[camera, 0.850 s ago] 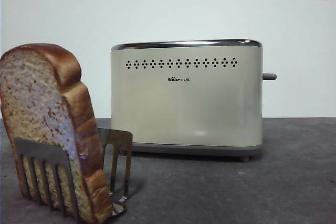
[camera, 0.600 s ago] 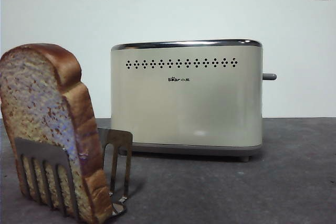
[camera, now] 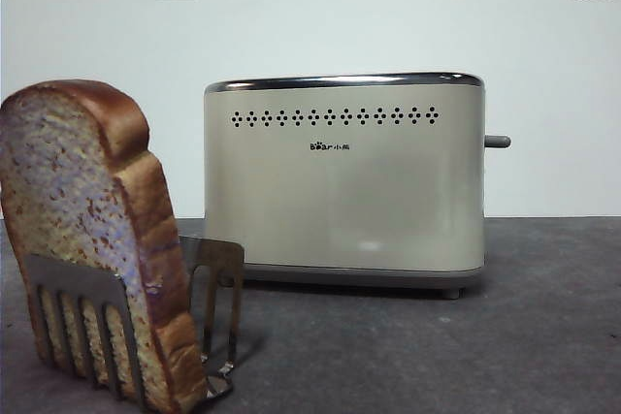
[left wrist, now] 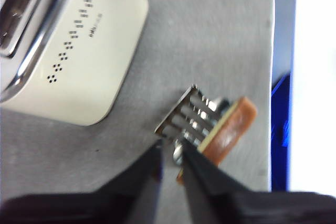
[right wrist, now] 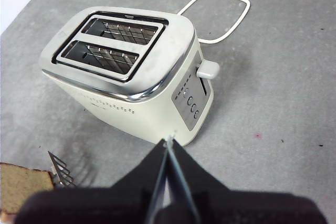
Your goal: Pick up a slice of bread from the rack,put the bread on the toaster,press the button
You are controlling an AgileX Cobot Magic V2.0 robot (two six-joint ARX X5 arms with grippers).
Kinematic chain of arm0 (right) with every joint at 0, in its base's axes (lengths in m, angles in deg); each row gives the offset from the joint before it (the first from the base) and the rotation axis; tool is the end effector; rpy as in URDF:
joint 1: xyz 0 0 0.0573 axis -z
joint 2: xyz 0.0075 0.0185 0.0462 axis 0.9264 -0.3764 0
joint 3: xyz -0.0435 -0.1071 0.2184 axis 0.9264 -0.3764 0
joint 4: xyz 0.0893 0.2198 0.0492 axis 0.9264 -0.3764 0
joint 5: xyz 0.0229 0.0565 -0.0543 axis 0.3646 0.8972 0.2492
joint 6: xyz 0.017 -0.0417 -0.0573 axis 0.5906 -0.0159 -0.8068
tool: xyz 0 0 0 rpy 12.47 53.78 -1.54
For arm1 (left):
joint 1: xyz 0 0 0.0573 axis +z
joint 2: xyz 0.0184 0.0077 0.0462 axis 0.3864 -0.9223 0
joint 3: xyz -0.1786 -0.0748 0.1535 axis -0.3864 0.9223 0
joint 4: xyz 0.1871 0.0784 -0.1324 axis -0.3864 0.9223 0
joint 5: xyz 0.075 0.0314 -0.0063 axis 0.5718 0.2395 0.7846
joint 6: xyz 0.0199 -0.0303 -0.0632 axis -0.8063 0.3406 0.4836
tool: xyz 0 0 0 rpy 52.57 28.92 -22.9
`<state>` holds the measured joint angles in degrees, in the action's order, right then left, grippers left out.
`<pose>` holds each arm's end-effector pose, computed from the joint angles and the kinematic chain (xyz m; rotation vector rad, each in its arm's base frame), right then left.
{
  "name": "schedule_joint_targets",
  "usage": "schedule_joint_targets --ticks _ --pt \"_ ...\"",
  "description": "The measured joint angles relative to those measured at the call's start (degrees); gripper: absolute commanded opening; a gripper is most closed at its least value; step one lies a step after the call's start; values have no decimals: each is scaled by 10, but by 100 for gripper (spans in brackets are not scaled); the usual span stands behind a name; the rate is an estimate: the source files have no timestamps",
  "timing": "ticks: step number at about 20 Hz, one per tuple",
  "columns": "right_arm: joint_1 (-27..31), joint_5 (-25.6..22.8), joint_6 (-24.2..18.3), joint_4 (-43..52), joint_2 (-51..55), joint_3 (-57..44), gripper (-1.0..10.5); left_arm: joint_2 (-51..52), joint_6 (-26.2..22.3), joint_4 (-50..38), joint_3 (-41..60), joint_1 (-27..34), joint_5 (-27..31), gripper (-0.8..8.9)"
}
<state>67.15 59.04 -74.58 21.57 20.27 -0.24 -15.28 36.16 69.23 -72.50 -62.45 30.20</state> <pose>0.1404 0.0264 0.3292 0.1771 0.5956 0.4288 0.1284 -0.1176 0.3060 0.8976 0.5436 -1.0881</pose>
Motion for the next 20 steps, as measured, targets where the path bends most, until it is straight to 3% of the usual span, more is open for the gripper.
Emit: schedule_joint_targets --ticks 2,3,6,18,20 --pt "0 0 -11 0 -3 0 -2 -13 -33 26 -8 -38 42 413" --pt "0 0 -17 0 -4 0 -2 -17 -43 40 -8 -54 55 417" --pt "0 0 -28 0 -4 0 -2 -42 -66 82 -8 -85 80 418" --pt "0 0 -58 -21 -4 0 -2 -188 -77 42 -8 -96 87 401" --pt "0 0 -66 -27 -4 0 -2 -211 -77 44 -8 -96 96 290"
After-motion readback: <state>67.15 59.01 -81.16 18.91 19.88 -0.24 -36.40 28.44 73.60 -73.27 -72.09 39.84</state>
